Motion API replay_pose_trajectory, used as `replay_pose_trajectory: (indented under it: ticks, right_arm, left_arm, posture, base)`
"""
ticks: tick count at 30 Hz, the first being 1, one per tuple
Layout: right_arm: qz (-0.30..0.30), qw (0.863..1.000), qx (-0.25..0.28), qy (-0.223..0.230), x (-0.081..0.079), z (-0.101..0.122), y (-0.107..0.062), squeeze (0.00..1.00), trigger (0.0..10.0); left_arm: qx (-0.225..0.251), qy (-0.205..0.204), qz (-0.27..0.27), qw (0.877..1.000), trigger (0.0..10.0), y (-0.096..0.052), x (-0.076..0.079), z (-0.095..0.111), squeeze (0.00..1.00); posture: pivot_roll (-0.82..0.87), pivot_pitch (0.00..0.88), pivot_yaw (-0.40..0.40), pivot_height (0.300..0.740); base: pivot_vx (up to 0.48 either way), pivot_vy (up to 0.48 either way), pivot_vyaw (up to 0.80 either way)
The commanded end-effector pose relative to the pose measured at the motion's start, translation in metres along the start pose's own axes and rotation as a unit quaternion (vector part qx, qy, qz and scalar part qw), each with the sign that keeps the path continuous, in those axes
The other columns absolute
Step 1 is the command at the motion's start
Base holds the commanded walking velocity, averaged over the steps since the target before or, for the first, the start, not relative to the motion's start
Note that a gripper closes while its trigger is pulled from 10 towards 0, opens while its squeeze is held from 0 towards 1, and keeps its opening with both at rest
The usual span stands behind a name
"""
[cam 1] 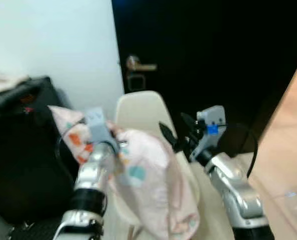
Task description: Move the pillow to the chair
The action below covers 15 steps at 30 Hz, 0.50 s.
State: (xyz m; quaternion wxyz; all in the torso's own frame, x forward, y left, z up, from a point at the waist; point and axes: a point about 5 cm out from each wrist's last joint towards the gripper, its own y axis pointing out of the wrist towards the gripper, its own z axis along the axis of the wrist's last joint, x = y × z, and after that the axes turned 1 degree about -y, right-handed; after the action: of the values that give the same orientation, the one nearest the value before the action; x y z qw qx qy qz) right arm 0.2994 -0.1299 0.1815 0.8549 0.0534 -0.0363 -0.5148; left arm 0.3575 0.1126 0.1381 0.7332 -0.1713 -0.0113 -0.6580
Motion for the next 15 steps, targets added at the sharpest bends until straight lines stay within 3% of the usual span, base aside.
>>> replay_pose_trajectory:
  ticks: [1, 13, 15]
  right_arm:
    - [-0.008, 1.0, -0.009, 0.005, 0.001, -0.001, 0.001, 0.0, 10.0]
    - [0.002, 1.0, -0.012, 0.003, -0.002, -0.003, 0.001, 0.0, 10.0]
    - [0.006, 1.0, -0.012, 0.002, -0.003, -0.003, 0.001, 0.0, 10.0]
  left_arm:
    - [0.044, 0.004, -0.019, 0.999, 10.0, 0.001, 0.01, 0.023, 0.0]
    - [0.105, 0.002, -0.057, 0.993, 10.0, -0.003, 0.004, 0.042, 0.0]
    - [0.111, 0.004, -0.062, 0.992, 10.0, -0.004, 0.005, 0.044, 0.0]
  posture:
    - [-0.09, 0.051, 0.024, 0.74]
    - [-0.08, 0.057, 0.027, 0.74]
    - [-0.08, 0.057, 0.028, 0.74]
  base:
    - [0.0, 0.0, 0.0]
    - [0.0, 0.0, 0.0]
    - [0.0, -0.48, 0.0]
